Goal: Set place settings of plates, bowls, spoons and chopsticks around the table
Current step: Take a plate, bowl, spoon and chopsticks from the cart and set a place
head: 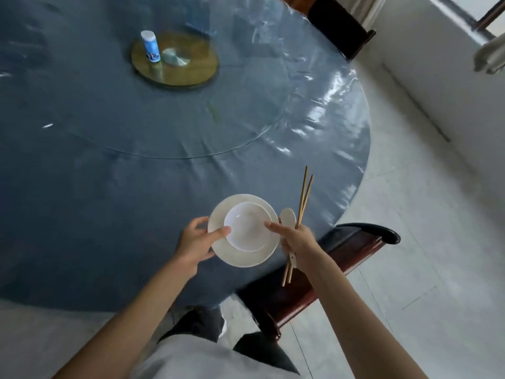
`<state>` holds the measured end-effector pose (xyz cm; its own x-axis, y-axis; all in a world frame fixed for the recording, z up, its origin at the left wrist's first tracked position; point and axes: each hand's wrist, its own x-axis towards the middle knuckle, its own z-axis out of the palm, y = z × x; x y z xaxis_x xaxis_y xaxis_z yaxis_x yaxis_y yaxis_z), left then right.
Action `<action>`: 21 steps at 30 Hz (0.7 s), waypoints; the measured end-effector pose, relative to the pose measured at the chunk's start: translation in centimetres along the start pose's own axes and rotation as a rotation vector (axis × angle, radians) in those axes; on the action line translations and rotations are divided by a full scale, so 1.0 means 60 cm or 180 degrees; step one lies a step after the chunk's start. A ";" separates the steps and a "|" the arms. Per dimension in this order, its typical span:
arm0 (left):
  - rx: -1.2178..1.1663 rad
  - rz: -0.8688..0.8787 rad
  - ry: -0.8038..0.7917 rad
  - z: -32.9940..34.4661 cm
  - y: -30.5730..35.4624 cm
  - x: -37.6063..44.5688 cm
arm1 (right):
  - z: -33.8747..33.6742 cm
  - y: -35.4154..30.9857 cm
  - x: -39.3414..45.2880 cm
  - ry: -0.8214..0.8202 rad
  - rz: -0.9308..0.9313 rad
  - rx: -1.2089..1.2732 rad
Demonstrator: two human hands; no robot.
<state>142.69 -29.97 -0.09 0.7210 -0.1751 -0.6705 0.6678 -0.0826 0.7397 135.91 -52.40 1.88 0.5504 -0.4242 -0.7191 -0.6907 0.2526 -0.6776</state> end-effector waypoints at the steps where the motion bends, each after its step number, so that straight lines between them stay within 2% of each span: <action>1: -0.0005 -0.0063 0.0039 0.007 0.000 0.016 | -0.001 -0.005 0.023 -0.0030 0.0056 -0.0085; 11: -0.0286 -0.0444 0.0501 0.079 -0.050 0.112 | -0.037 -0.021 0.202 -0.0549 0.0231 -0.0556; 21: -0.0683 -0.0414 0.1003 0.162 -0.085 0.107 | -0.087 -0.040 0.274 -0.0997 0.0291 -0.1042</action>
<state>142.15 -40.23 -7.60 0.6271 0.1354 -0.7671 0.7566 0.1283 0.6411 144.15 -64.50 -7.51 0.5607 -0.1170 -0.8197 -0.8271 -0.0325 -0.5611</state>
